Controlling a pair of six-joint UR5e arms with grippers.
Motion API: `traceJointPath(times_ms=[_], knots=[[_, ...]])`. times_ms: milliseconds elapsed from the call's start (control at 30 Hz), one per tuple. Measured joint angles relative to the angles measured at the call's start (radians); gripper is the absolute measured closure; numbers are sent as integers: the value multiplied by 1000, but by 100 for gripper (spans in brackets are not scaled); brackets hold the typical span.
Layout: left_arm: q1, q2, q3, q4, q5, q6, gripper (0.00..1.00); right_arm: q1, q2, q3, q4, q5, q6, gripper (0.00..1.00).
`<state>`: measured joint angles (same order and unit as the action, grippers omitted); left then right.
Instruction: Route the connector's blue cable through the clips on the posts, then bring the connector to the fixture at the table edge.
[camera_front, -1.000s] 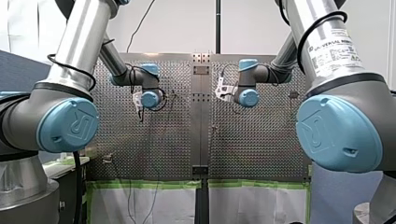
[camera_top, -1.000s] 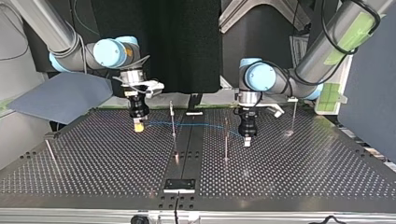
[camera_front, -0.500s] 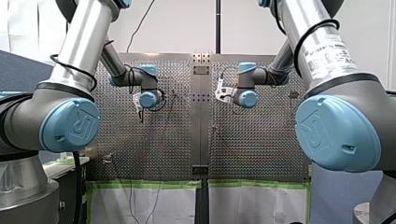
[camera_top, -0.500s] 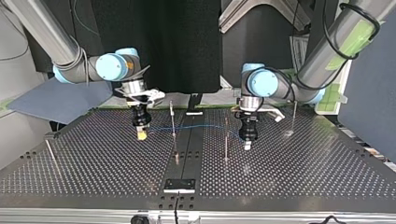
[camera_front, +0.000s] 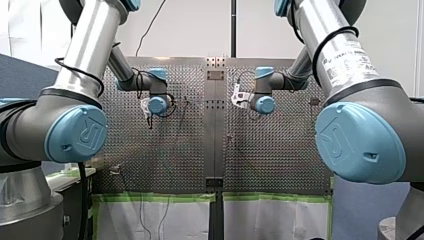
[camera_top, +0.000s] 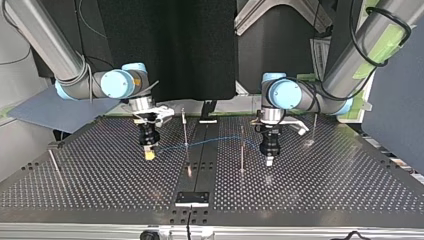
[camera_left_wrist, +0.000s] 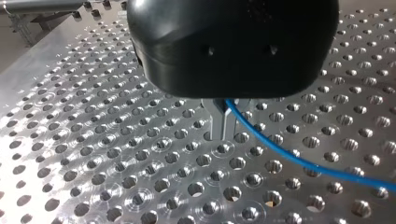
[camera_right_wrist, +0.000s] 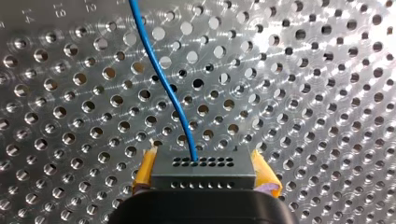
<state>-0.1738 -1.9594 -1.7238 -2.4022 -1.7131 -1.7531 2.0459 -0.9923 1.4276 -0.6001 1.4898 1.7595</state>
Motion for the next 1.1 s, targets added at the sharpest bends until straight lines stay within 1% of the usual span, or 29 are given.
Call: traceJointPath(times_ms=[133,400,433,467,500,533,567,600,700,733,767,800,833,867,900,933,967,1000,1100], knots=[[1,0,0,-3,0,0,100,-1,5,-10,10,0,-1,100],[1,0,0,-12,1,2,100,-3,7,-12,12,-5,1,100],[1,0,0,-15,1,3,93,-2,7,-12,14,-6,0,100],[1,0,0,-19,1,3,93,-2,8,-12,15,-6,0,100],[1,0,0,-23,0,5,84,-1,8,-12,17,-7,-1,100],[1,0,0,-26,0,5,72,0,8,-12,19,-7,-2,100],[1,0,-1,-28,0,6,72,1,8,-12,20,-7,-3,100],[1,0,-1,-30,1,8,64,1,8,-12,22,-8,-3,100],[0,0,-1,-35,1,16,64,4,9,-12,26,-8,-5,100],[0,0,-1,-38,-2,19,60,5,9,-12,28,-8,-5,100],[0,1,-1,-42,-7,23,60,6,9,-12,29,-8,-5,100],[0,1,-1,-48,-14,28,55,7,9,-12,30,-8,-6,100],[0,1,-1,-51,-20,31,43,7,9,-12,31,-8,-6,100],[1,1,-1,-54,-27,33,43,8,9,-12,32,-8,-6,100],[2,1,-2,-57,-36,34,25,8,9,-12,32,-8,-6,100],[2,1,-2,-58,-41,35,13,9,9,-12,33,-8,-6,100],[2,1,-2,-59,-42,36,13,9,9,-12,33,-8,-6,100],[3,0,-2,-60,-40,36,0,10,9,-12,33,-8,-6,100],[3,1,-3,-68,-22,32,0,10,9,-12,35,-8,-6,100]])
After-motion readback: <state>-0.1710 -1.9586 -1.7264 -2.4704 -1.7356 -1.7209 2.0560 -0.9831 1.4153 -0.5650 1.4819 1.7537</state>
